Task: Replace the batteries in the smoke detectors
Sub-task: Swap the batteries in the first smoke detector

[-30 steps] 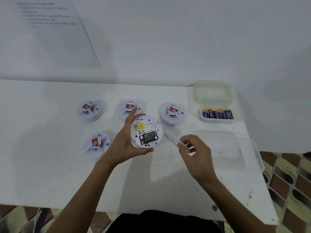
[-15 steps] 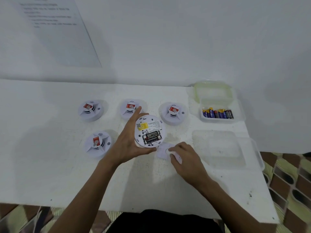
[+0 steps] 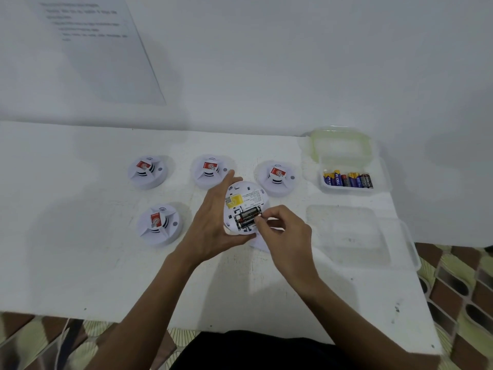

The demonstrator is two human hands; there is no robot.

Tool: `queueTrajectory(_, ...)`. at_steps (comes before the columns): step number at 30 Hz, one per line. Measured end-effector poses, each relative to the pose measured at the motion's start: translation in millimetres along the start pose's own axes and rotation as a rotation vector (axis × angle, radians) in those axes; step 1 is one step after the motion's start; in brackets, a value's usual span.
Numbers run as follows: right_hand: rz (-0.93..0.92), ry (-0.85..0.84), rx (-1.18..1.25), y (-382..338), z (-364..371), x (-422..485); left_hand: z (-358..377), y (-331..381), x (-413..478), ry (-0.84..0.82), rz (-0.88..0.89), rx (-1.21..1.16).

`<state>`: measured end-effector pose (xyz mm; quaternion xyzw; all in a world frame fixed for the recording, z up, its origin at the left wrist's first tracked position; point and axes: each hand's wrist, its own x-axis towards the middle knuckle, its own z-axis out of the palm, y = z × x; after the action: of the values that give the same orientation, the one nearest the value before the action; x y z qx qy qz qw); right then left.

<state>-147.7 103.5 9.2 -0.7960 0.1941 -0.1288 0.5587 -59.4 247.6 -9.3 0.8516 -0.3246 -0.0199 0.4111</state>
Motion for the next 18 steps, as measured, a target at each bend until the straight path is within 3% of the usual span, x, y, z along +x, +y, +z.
queueTrajectory(12, 0.256, 0.025, 0.137, -7.0, 8.8, -1.4, 7.3, -6.2, -0.8, -0.005, -0.008, 0.002)
queueTrajectory(18, 0.122, 0.082, 0.055, -6.7, 9.1, -6.1, 5.7, -5.4, 2.0, 0.032, -0.041, -0.039)
